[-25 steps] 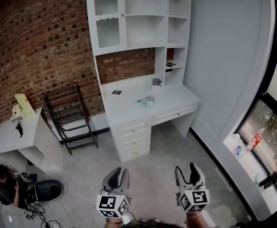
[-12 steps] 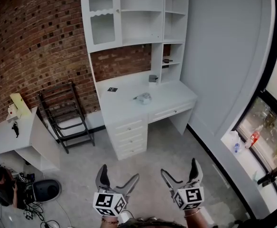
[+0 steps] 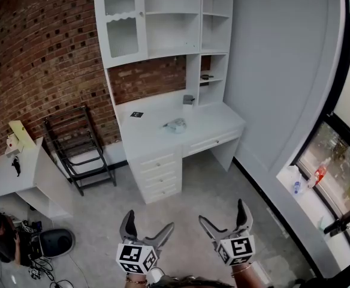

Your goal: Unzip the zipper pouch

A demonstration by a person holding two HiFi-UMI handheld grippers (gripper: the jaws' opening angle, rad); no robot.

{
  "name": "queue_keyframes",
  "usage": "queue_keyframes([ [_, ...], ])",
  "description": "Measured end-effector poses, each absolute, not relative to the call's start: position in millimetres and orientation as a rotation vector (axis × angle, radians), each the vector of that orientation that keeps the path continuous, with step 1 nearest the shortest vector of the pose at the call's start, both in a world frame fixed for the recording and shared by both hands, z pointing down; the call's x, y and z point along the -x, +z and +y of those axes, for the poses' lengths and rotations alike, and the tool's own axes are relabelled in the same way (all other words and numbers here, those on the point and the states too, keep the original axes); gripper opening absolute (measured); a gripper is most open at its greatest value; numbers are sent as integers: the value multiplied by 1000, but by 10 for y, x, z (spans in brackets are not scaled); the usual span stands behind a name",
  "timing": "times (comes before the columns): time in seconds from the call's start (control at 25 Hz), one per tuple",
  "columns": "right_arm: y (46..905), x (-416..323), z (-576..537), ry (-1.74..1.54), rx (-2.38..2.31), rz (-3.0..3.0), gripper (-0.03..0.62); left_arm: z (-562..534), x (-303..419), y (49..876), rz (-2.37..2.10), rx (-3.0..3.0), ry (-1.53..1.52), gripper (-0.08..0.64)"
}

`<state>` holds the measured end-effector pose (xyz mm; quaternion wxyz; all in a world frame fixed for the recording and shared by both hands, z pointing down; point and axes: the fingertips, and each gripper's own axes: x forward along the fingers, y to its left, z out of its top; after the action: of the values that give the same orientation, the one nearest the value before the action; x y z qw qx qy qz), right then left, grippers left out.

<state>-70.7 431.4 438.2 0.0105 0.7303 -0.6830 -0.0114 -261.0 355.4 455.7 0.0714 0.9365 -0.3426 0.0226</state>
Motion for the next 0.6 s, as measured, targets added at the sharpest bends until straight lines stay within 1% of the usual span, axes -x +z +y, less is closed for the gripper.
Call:
queue_keyframes([
  [0.28,4399,531,4395,-64,-2283,-2127,569,3699,2358,4577,-1000,-2884,84,569],
  [0.6,4549,463,4493,-73,-2219,-2129,565,3811,2394,4731,-1072,-2829,108,568],
])
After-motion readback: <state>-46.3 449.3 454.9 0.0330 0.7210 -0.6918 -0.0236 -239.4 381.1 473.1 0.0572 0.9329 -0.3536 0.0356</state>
